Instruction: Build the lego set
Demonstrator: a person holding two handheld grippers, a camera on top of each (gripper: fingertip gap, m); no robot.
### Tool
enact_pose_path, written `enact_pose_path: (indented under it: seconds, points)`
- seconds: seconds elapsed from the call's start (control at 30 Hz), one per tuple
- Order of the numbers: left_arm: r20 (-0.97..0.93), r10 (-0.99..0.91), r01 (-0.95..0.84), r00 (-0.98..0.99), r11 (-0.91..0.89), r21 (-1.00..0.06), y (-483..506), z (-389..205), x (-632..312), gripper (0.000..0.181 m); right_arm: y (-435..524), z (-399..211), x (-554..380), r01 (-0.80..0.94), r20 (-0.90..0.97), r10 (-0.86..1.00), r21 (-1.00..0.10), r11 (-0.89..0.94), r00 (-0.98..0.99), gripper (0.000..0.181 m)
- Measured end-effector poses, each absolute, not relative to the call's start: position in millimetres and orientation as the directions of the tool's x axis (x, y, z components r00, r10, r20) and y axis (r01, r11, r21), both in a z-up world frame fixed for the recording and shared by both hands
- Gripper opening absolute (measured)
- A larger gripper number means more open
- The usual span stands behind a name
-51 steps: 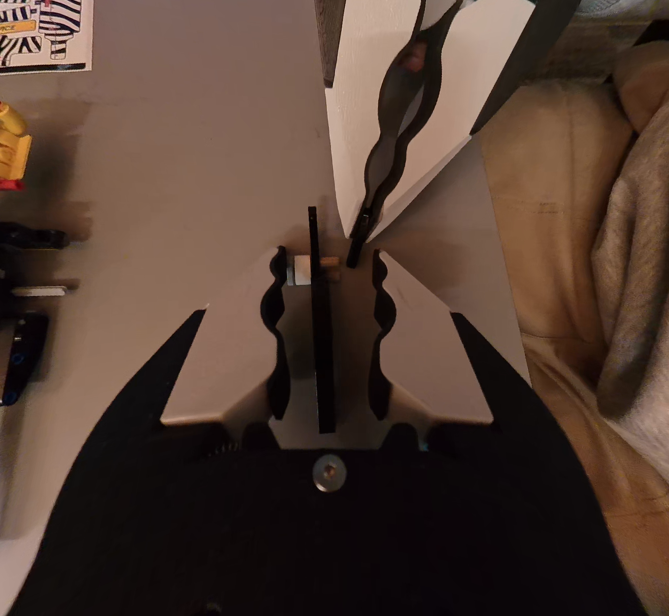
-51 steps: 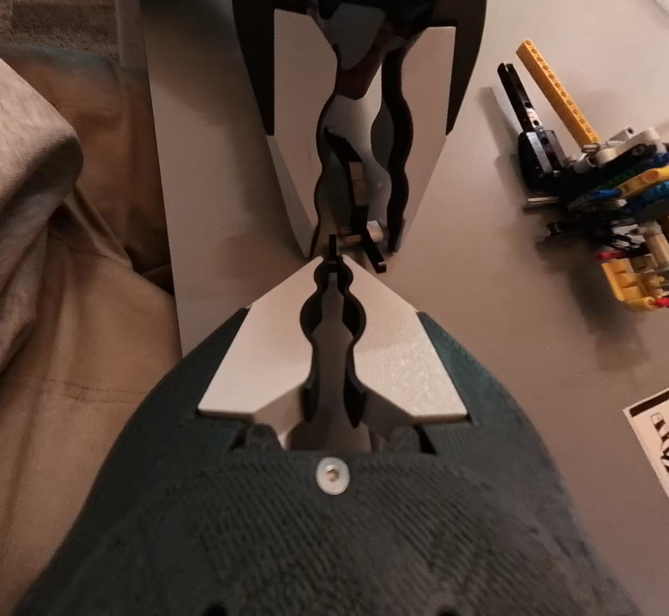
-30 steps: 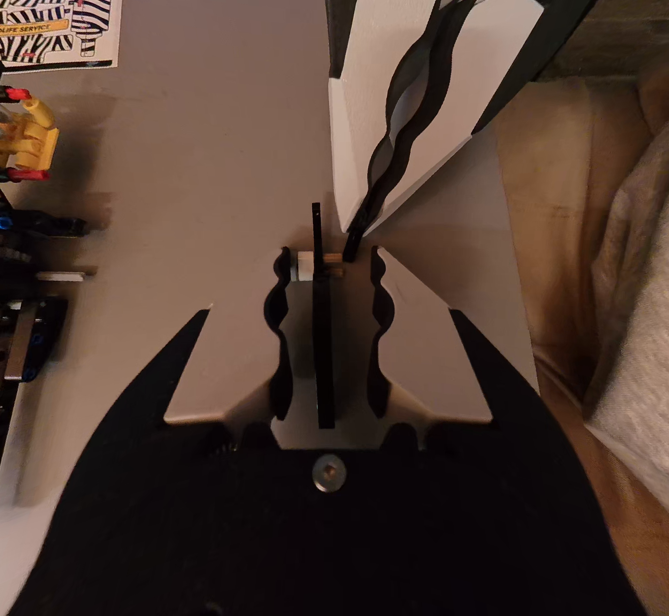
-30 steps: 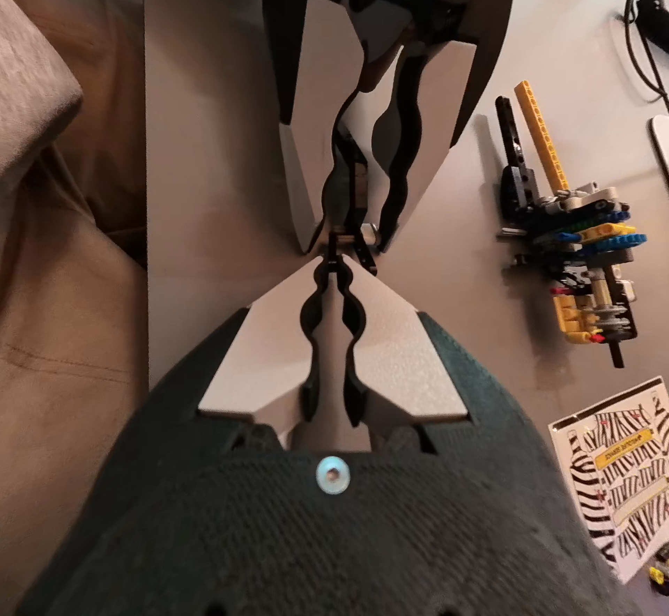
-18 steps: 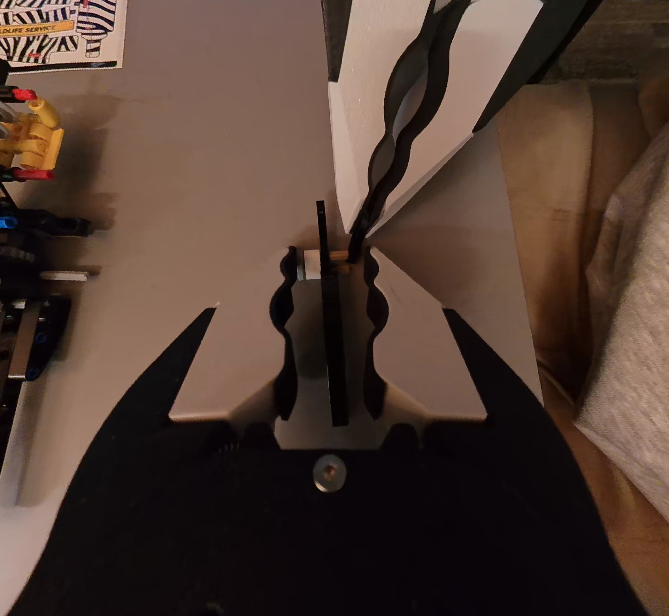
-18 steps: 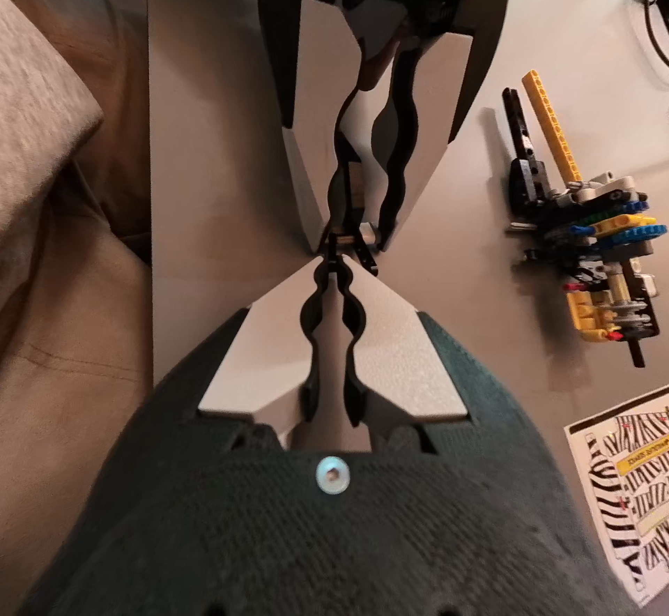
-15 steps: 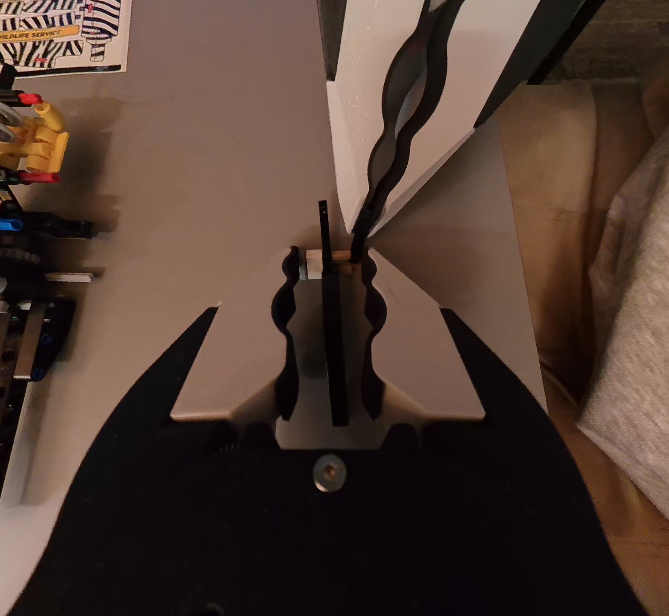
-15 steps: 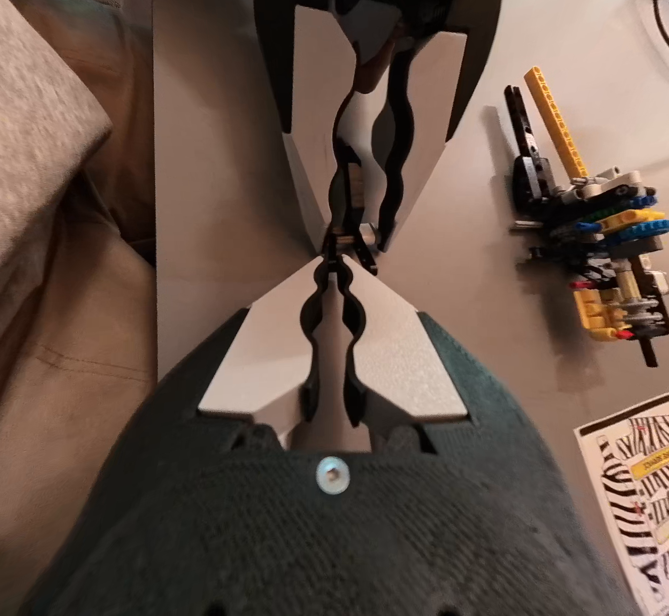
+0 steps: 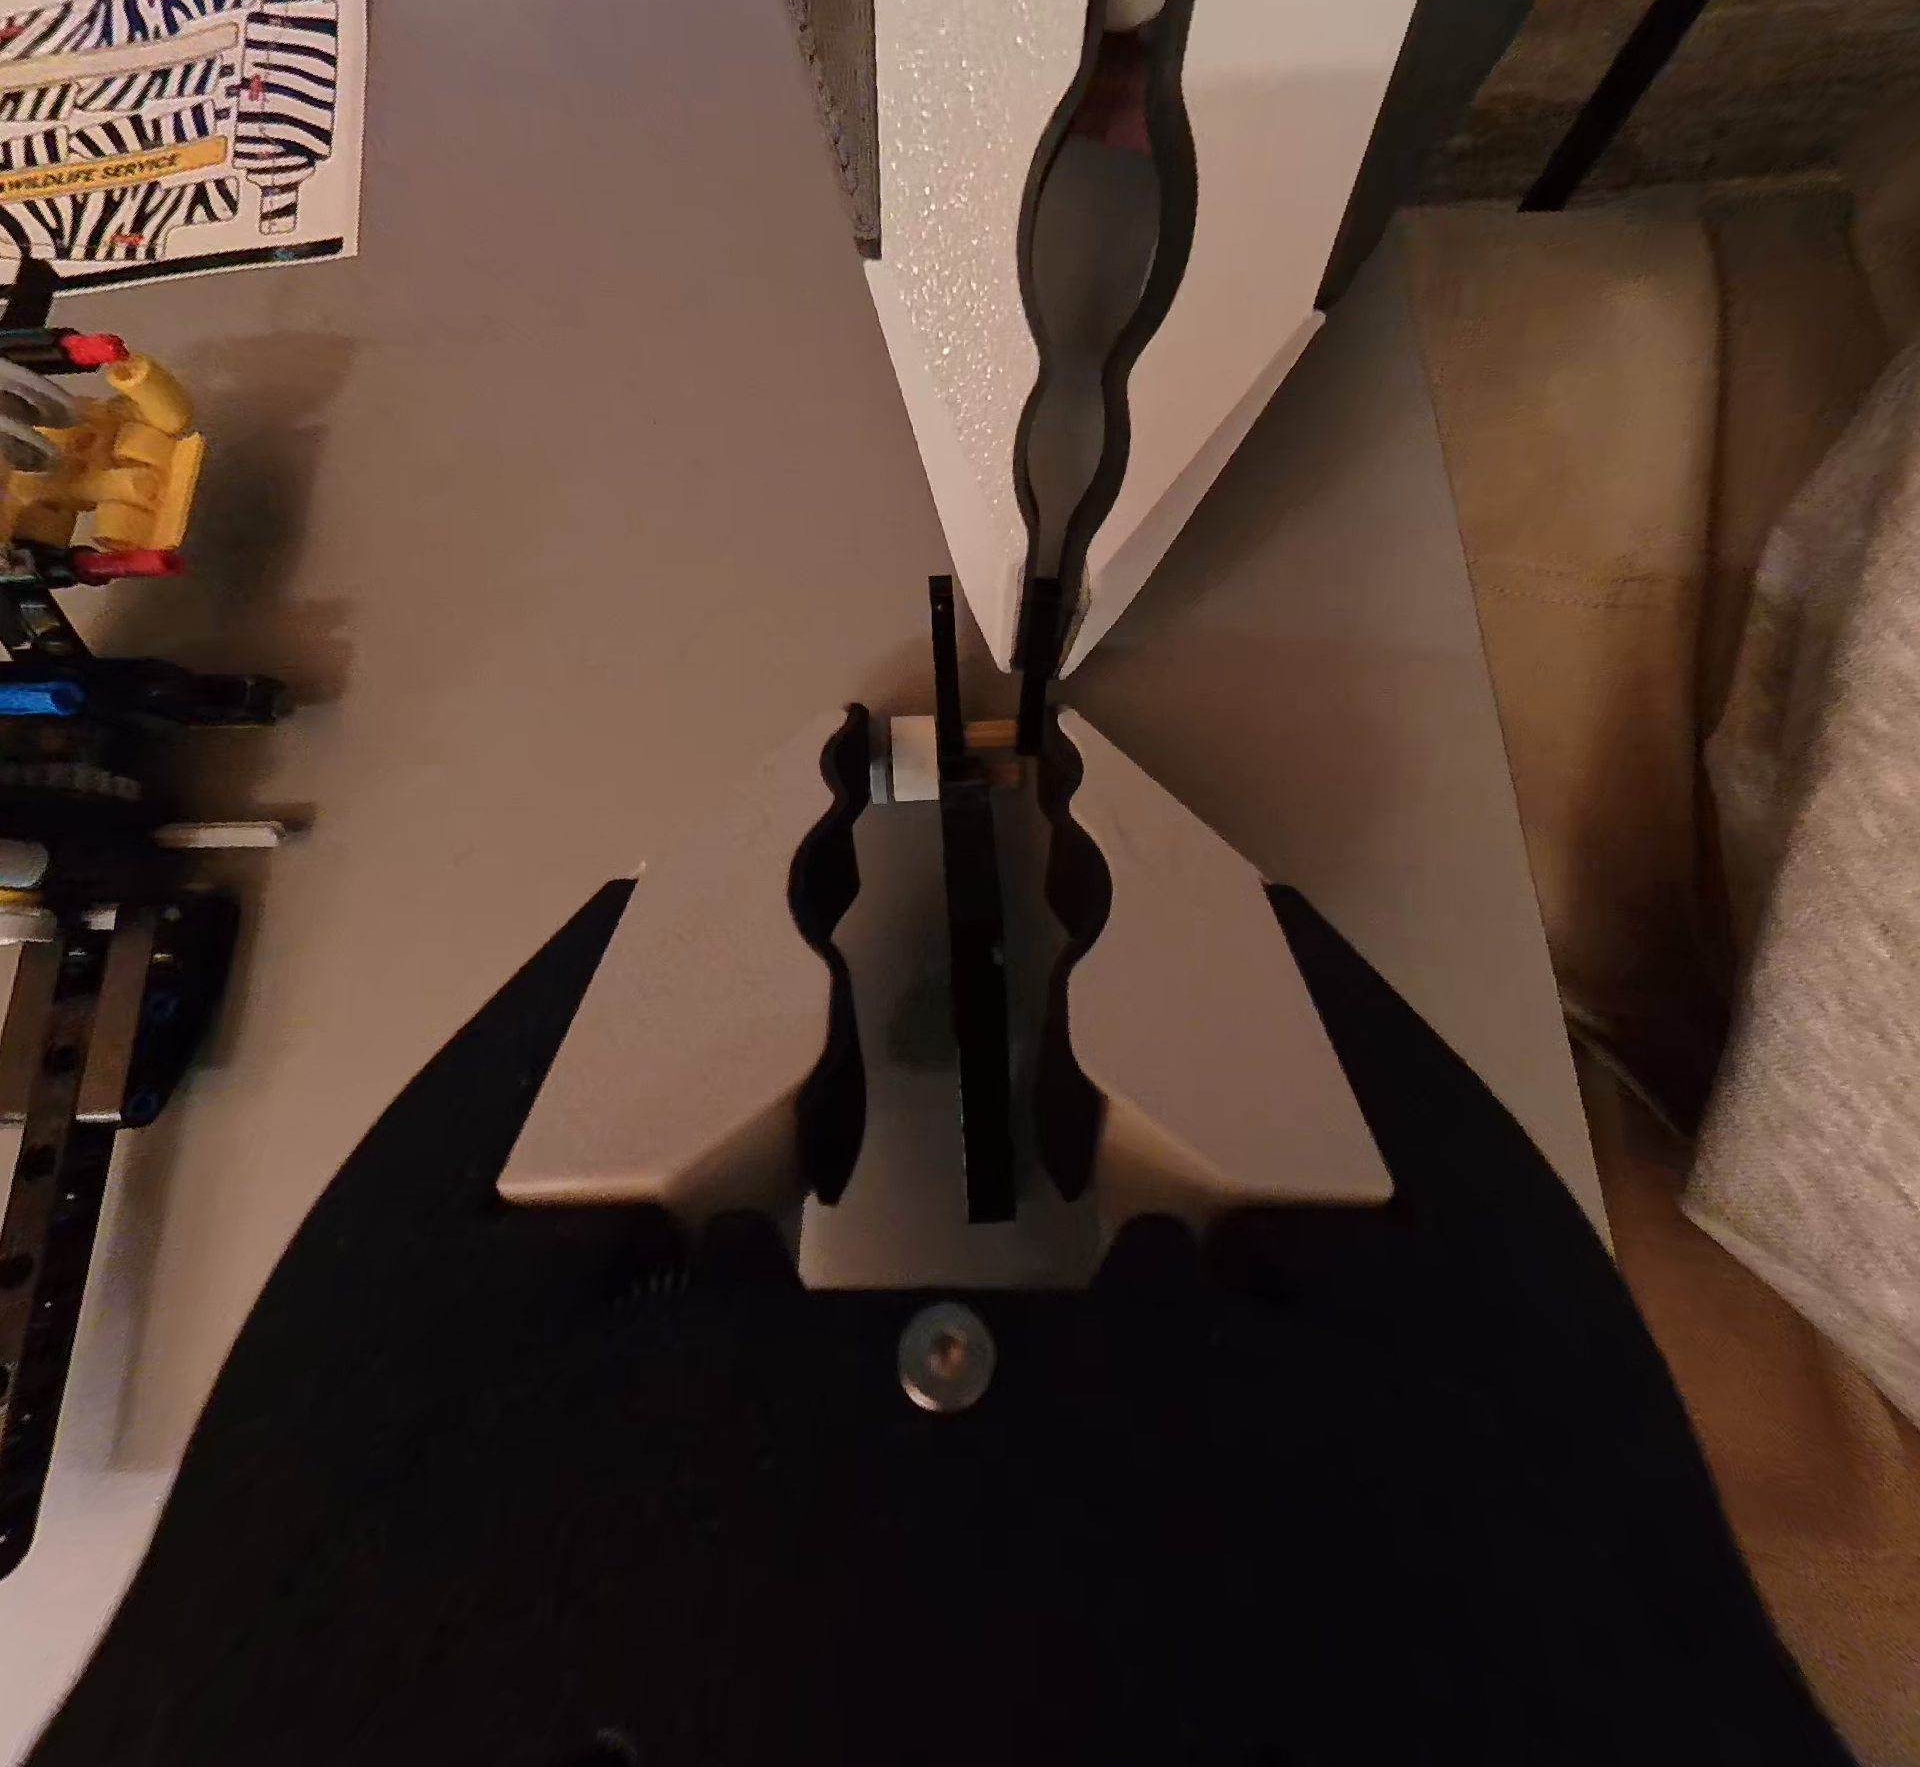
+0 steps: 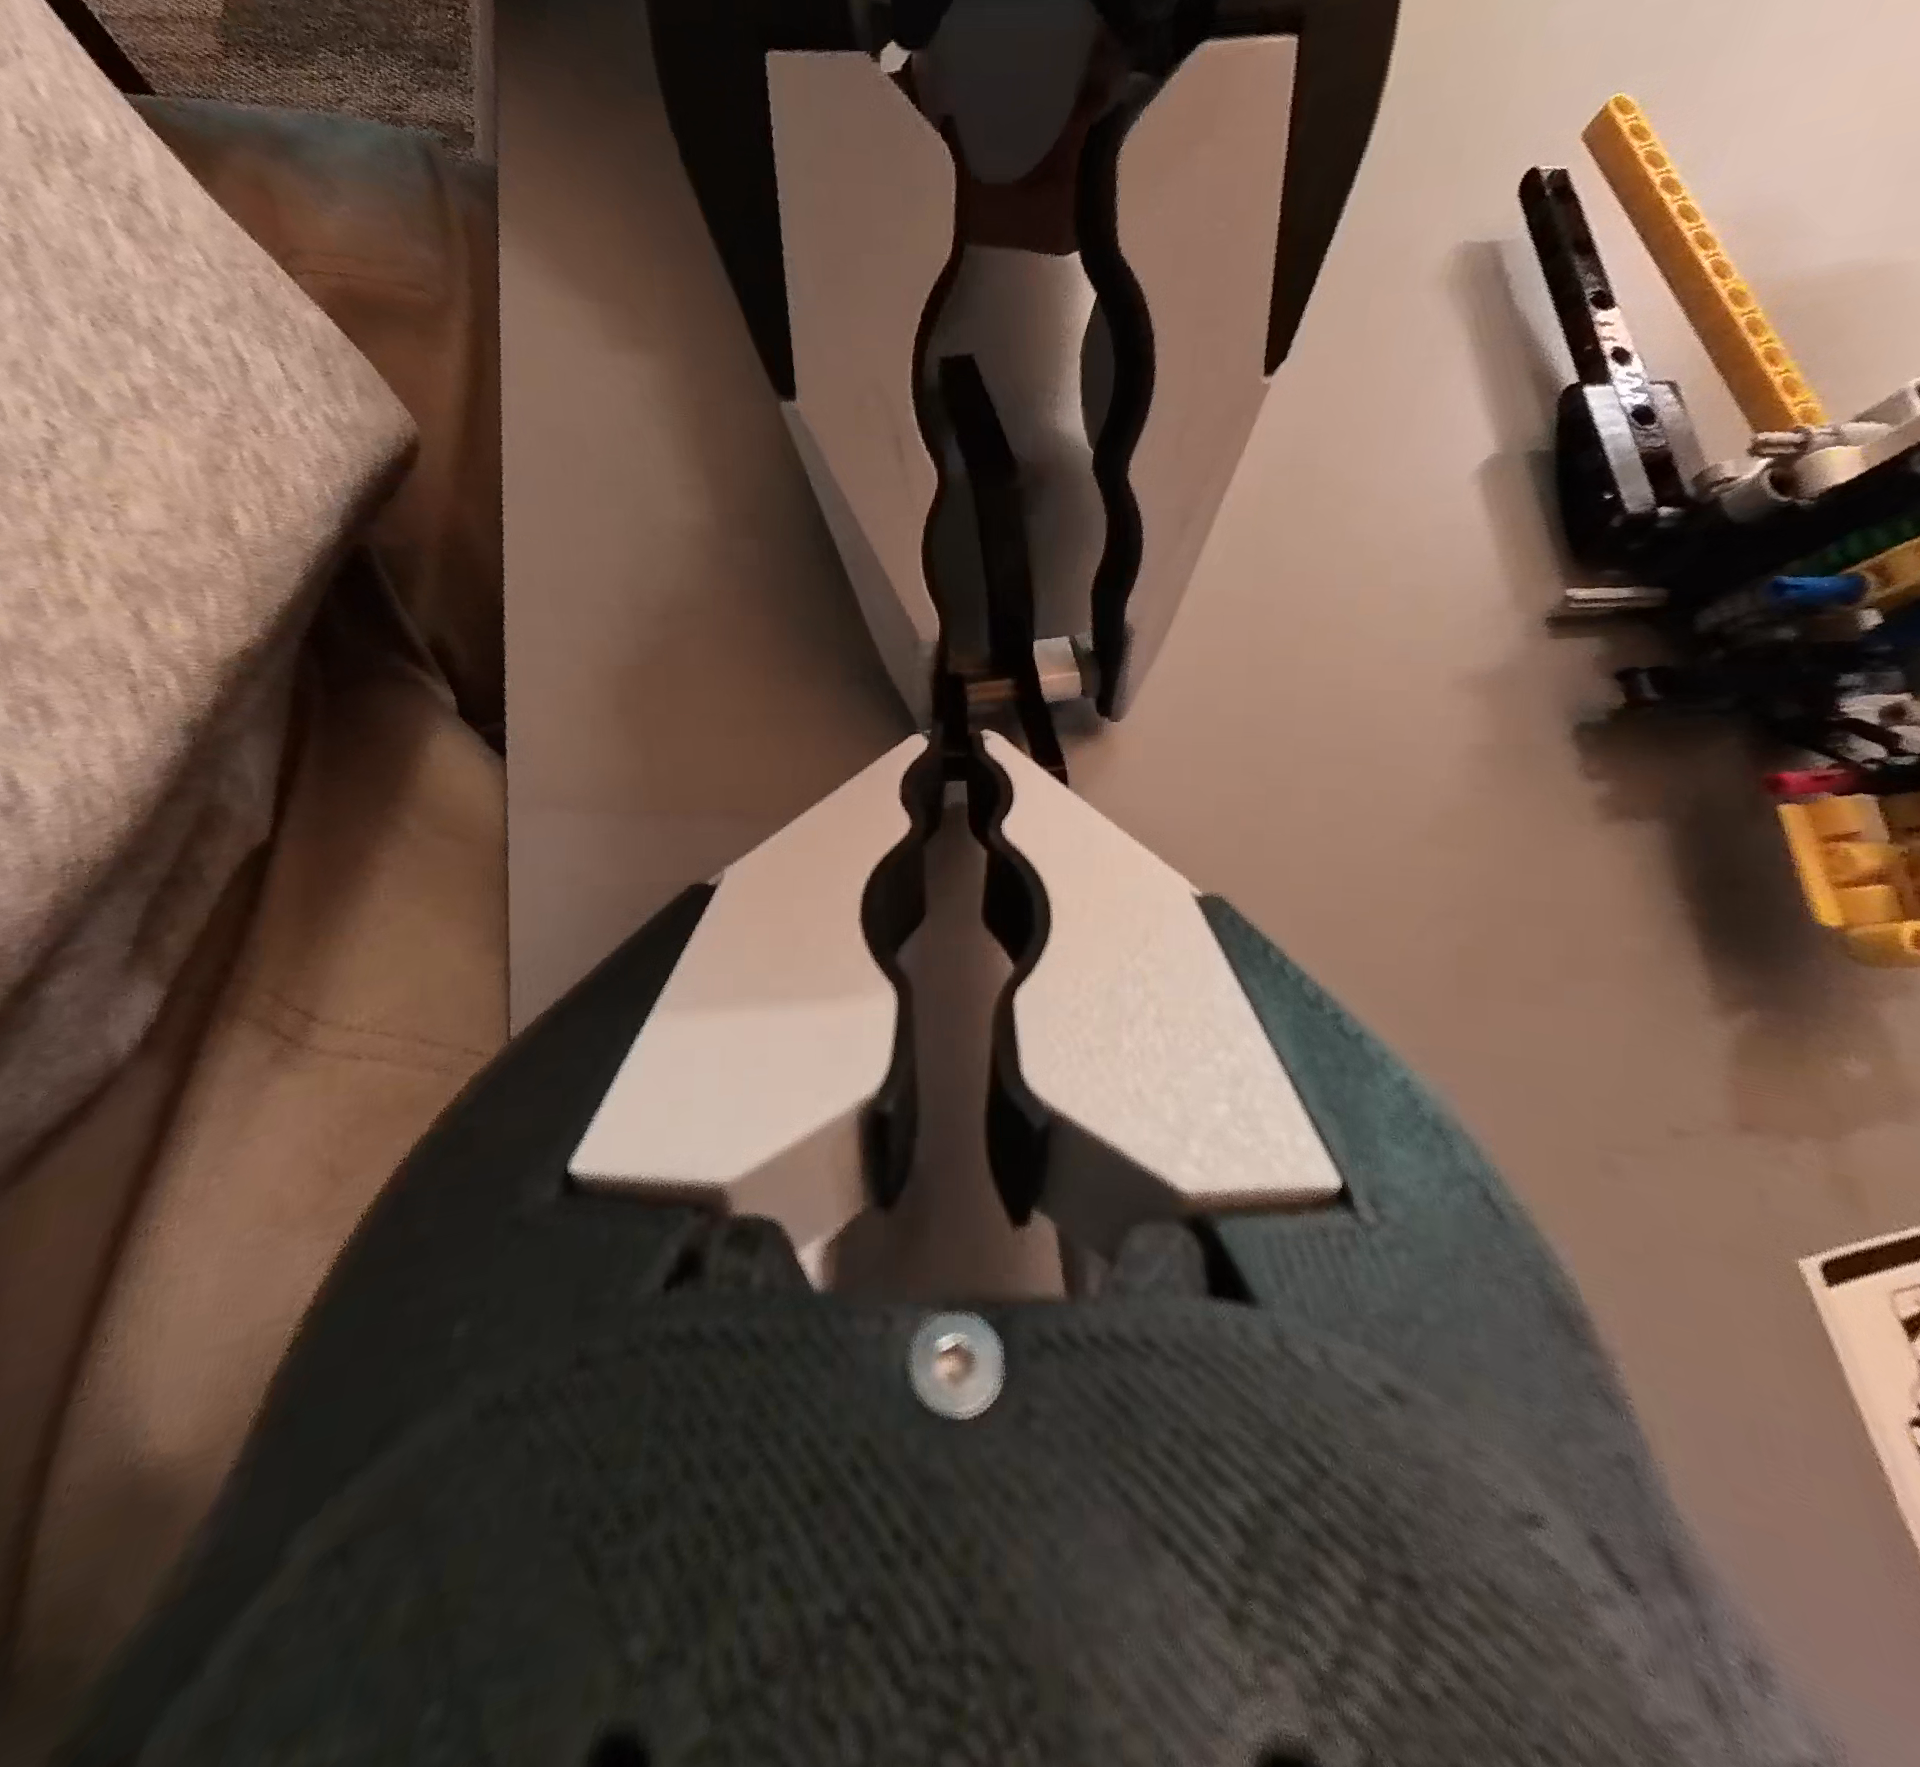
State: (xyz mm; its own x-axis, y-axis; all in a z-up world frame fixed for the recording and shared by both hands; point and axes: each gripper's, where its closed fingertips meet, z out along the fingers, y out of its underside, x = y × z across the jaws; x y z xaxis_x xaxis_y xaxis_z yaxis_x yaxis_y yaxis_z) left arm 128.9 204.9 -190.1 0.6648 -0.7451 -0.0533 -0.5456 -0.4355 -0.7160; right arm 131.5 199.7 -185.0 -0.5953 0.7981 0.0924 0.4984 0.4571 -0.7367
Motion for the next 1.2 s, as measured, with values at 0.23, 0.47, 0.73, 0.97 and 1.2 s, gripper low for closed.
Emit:
enact_pose_path:
  seconds: [0.23,0.47,0.73,0.97,1.2]
  points:
    - [-0.051,-0.762,-0.555,0.645,-0.422,-0.717,203,-190,131,0.033,197,-186,133,0.507,0.049,0.790,-0.742,0.438,-0.611,0.002]
    - [-0.033,-0.777,-0.558,0.629,-0.421,-0.715,200,-191,133,0.033,195,-186,135,0.497,0.054,0.782,-0.744,0.447,-0.621,0.002]
    - [-0.026,-0.787,-0.564,0.616,-0.417,-0.713,198,-192,135,0.033,192,-186,137,0.477,0.065,0.767,-0.749,0.461,-0.639,0.002]
    - [-0.022,-0.798,-0.572,0.602,-0.412,-0.709,196,-193,136,0.034,190,-185,139,0.470,0.051,0.756,-0.756,0.457,-0.653,0.002]
    - [-0.048,-0.809,-0.590,0.586,-0.386,-0.709,194,-192,138,0.036,188,-184,140,0.423,0.137,0.743,-0.749,0.511,-0.656,0.002]
